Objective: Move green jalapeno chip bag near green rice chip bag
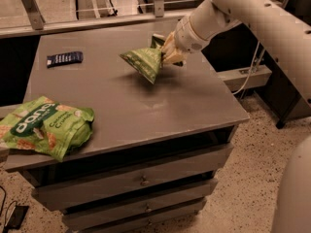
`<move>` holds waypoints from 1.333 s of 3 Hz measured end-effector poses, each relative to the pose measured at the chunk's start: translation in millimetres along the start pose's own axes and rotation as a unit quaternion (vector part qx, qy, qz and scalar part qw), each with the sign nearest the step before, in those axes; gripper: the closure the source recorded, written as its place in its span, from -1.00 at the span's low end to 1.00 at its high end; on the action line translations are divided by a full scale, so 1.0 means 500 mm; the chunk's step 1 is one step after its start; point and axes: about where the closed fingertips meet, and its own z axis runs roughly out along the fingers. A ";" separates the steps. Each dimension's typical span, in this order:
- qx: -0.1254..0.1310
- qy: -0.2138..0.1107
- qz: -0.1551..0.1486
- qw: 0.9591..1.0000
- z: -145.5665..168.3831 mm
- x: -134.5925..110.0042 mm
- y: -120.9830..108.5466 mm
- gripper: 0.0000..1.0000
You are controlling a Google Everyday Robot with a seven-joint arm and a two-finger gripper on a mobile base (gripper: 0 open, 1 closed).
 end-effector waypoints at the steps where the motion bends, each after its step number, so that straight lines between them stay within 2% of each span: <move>1: 0.026 -0.012 -0.019 0.999 -0.031 -0.029 -0.022 1.00; 2: 0.011 -0.050 -0.051 0.997 -0.003 -0.090 -0.004 1.00; 3: -0.021 -0.106 -0.086 0.990 0.035 -0.165 0.029 1.00; 4: -0.045 -0.153 -0.126 0.979 0.051 -0.234 0.065 1.00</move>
Offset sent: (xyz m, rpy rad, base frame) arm -0.0296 0.0738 0.0279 0.1147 -0.0820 0.2307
